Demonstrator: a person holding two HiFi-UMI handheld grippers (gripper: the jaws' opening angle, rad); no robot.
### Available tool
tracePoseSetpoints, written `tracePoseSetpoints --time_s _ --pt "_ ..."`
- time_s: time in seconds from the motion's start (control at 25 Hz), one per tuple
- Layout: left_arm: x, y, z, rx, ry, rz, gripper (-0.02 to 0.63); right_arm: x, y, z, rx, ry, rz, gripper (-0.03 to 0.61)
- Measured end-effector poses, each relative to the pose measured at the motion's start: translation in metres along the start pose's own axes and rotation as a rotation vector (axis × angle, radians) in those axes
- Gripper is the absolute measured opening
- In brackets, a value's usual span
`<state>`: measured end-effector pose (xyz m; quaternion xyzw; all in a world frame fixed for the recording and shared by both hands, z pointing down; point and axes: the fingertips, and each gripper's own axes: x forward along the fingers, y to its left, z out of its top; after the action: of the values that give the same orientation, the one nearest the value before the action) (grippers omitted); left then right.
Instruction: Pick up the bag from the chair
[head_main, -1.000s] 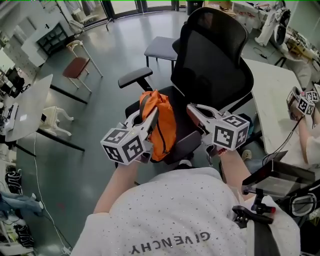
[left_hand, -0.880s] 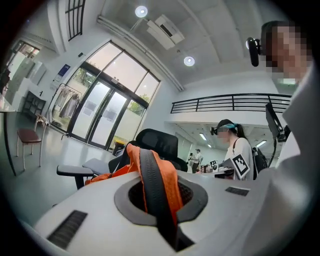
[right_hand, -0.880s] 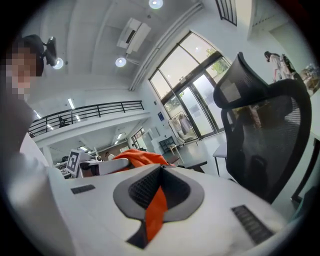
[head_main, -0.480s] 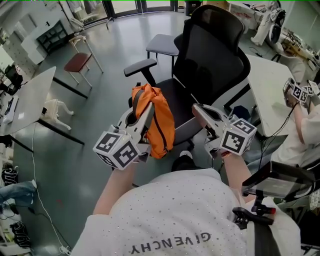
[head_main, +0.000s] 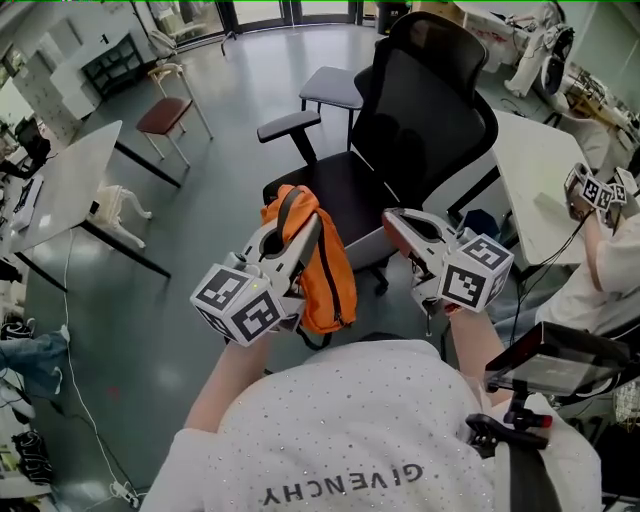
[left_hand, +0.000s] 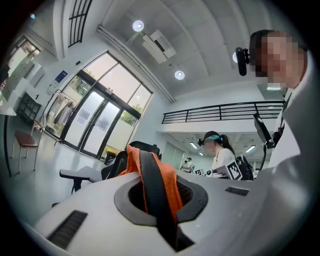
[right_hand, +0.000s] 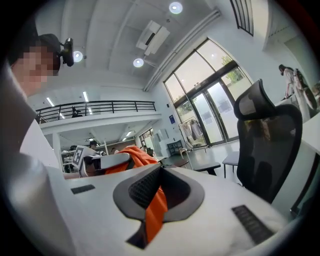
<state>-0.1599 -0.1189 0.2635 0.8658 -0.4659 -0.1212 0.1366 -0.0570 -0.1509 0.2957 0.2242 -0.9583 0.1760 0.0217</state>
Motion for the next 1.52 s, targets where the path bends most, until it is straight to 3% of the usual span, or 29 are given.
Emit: tracePoseSetpoints --time_s 0.4,0.68,0.84,1.0,1.52 --pt "-0.024 -0.063 -0.017 0.013 -0.043 0.015 0.029 -0.08 -0.005 -0.026 0.047 0.003 -0.121 0.005" --pt "-0.042 -0.132 -0.054 0.029 -0.068 0.037 0.029 -0.172 0.006 -0.082 0.094 0.035 -0.142 0.003" --pt "-0.064 -0.165 -0.077 -0.018 -0.022 0.058 0.029 -0.216 0.022 -0.105 0.159 0.053 -0.156 0.003" --pt "-0.08 -0.196 -0.096 -0.033 0.027 0.05 0.029 -0.24 0.04 -0.11 0.153 0.058 -0.156 0.003" --pt "-0.096 -0.244 -0.129 0.0 0.06 0.033 0.029 -0.277 0.065 -0.138 0.109 0.079 -0.127 0.003"
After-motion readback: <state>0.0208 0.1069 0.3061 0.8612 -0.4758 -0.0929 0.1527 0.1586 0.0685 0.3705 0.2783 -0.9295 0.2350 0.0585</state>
